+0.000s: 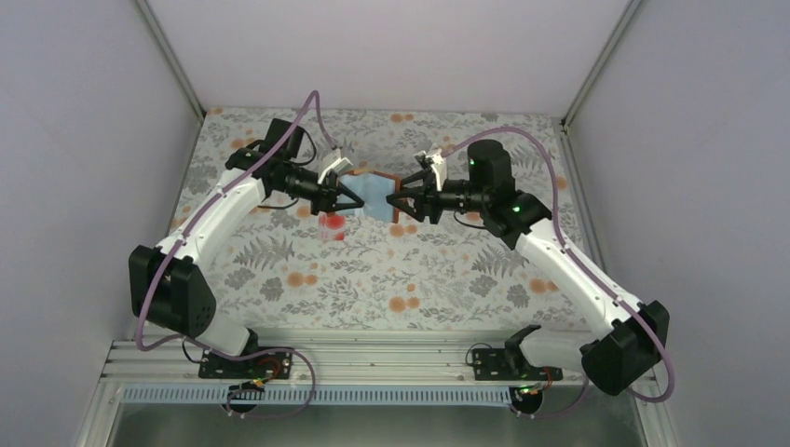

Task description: Take the credit cards out of the card holder

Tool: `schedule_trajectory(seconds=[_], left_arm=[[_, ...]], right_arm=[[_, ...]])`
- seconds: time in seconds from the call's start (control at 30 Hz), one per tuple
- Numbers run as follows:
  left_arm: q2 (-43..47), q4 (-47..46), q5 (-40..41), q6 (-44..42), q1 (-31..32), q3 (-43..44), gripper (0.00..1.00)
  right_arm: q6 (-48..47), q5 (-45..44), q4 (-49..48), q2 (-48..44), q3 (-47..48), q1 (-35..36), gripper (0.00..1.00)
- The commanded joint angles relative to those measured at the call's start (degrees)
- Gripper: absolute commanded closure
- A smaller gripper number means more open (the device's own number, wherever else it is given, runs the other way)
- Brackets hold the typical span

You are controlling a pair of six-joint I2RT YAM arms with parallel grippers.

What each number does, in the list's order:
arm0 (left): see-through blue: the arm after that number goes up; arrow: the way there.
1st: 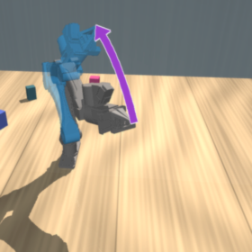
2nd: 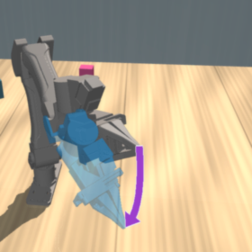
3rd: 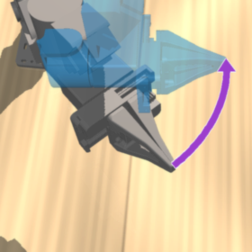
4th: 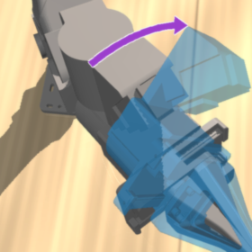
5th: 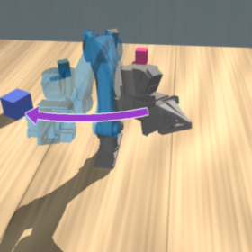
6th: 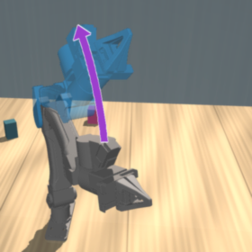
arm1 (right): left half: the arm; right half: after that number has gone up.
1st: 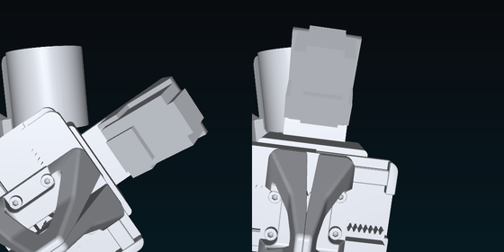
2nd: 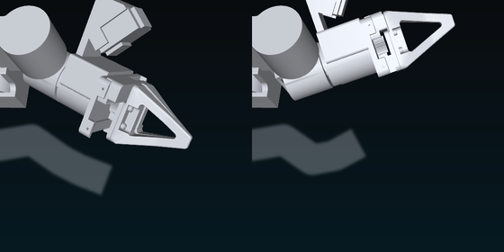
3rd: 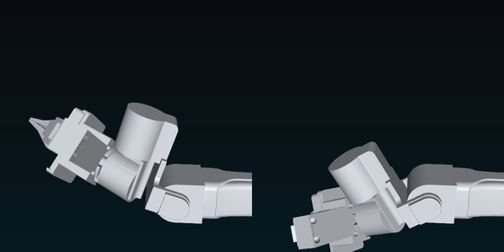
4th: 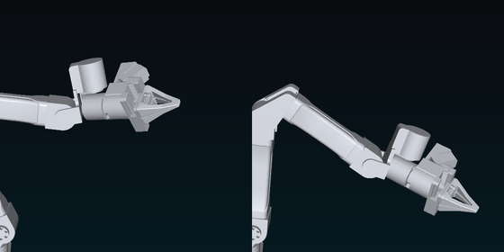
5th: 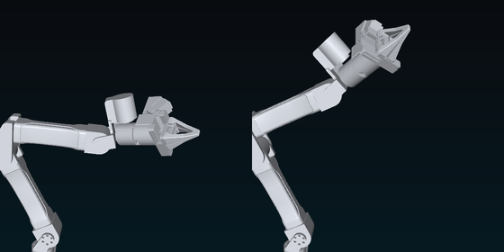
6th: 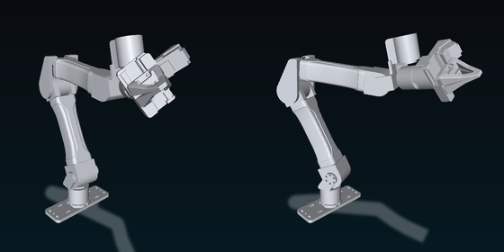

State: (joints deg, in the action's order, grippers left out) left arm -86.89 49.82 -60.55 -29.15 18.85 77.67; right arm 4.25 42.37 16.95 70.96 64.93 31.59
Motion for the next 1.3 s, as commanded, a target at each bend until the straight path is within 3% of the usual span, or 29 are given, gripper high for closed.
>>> schedule_trajectory(seconds=[0.0,0.13,0.37,0.8,0.97,1.17,1.23,1.27], left_arm=[[1.29,-0.01,-1.31,-1.85,-0.02,1.01,0.98],[1.04,0.03,-1.49,-1.87,-0.02,1.08,0.98],[1.3,0.77,-2.95,-3.15,-0.04,0.82,0.98],[0.83,0.1,-4.36,-2.65,0.29,0.03,0.98],[0.35,-0.3,-4.75,-2.24,0.31,-0.09,0.98],[0.1,0.21,-5.28,-2.82,0.25,0.03,0.97],[0.2,0.29,-5.01,-2.84,0.31,0.16,0.89],[0.17,0.25,-4.7,-2.84,0.25,0.26,0.76]], right_arm=[[-1.18,-1.74,2.57,-1.29,-1.68,-1.36,0.54],[-1.91,-2.4,3.78,-1.47,-1.69,-1.68,0.58],[-1.28,-2.4,3.79,0.5,-1.59,-1.97,0.87],[3.03,1.81,-3.07,5.97,-0.09,0.29,0.74],[4.55,2.31,-5.04,8.25,1.09,2.63,0.63],[6.33,0.56,-6.8,8.62,1.82,4.55,0.74],[6.66,-0.36,-6.75,8.62,2.08,4.92,0.84],[6.85,-0.89,-6.62,8.58,2.21,5.04,0.88]])
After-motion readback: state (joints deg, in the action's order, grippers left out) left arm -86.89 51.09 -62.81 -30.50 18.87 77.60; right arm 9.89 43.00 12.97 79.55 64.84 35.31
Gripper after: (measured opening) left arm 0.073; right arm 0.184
